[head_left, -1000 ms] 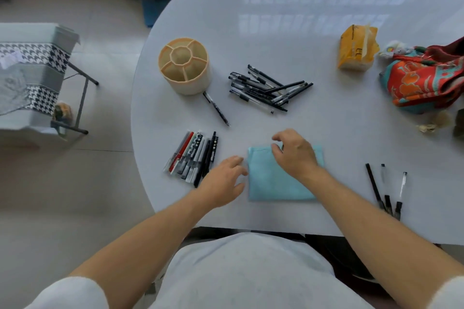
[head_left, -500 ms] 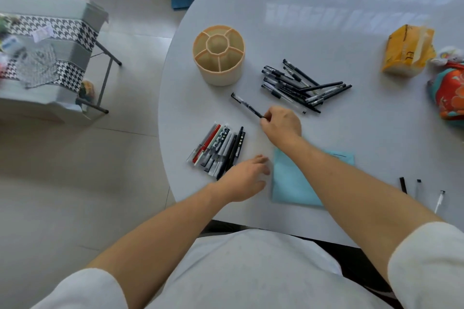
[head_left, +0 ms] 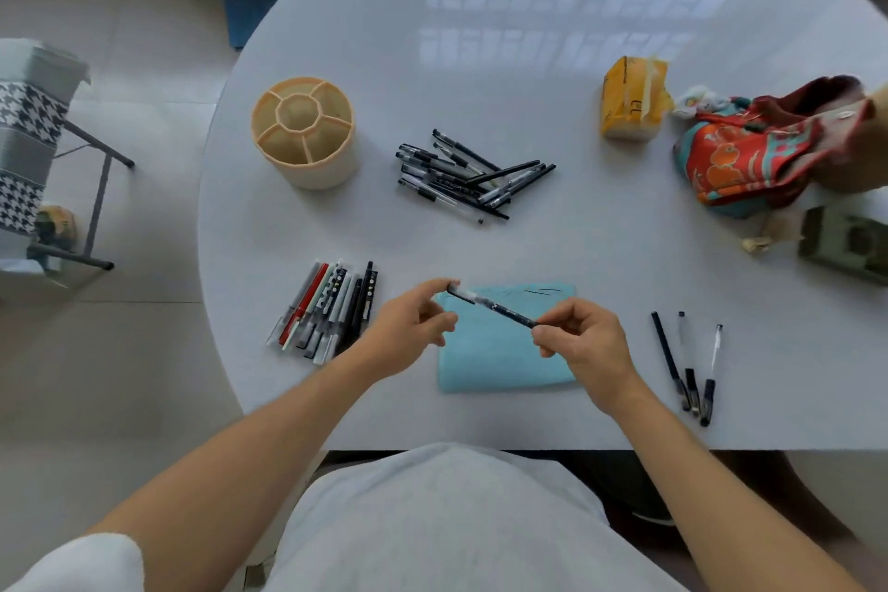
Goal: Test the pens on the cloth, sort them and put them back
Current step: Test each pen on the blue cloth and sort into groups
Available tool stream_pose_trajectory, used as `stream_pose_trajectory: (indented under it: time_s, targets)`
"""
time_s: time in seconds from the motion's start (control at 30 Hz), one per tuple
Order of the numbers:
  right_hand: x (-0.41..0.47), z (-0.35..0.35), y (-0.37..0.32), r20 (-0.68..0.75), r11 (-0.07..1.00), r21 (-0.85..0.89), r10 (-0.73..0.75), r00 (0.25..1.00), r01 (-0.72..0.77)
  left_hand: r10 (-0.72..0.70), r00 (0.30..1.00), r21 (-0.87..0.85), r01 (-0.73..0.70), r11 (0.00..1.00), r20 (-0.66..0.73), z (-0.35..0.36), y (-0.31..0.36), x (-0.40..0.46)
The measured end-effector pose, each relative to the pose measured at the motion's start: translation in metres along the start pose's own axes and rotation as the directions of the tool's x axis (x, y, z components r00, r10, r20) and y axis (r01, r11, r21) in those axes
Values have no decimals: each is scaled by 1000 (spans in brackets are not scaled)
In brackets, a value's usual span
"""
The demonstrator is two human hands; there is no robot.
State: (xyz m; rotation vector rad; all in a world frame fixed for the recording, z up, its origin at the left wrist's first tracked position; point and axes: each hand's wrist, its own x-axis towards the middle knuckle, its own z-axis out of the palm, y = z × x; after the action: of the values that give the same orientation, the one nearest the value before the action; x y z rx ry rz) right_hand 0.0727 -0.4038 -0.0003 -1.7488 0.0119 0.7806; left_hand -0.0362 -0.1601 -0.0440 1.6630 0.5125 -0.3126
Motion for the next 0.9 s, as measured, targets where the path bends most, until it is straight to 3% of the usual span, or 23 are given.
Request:
stream_pose_trajectory:
  time_s: [0.13,0.27,0.43,0.53,0.6,0.73,0.9]
  targets:
    - [-4,-17,7,-21,995,99,18,1000,-16,7,998,55,-10,998,57,13,7,2]
    - [-3,-16,9,76,942,318,88,993,-108,-7,981,175,-28,984,195,29,16,1]
    - [-5,1,5,154,990,107,74,985,-91,34,967,338,-120,934,251,51,30,-3]
    - [-6,11,1,69,995,85,37,997,-43,137,973,466,-210,859,187,50,32,-9]
    - [-6,19,0,-38,991,129,26,999,-21,234,967,608,-247,755,102,45,28,-12]
    - [14,-5,-7,-281,970,241,77,957,-8,306,949,712,-168,681,-69,13,2,-28]
    - [37,-4,5,-158,991,129,56,986,-36,317,948,696,-214,686,-21,17,-8,-27]
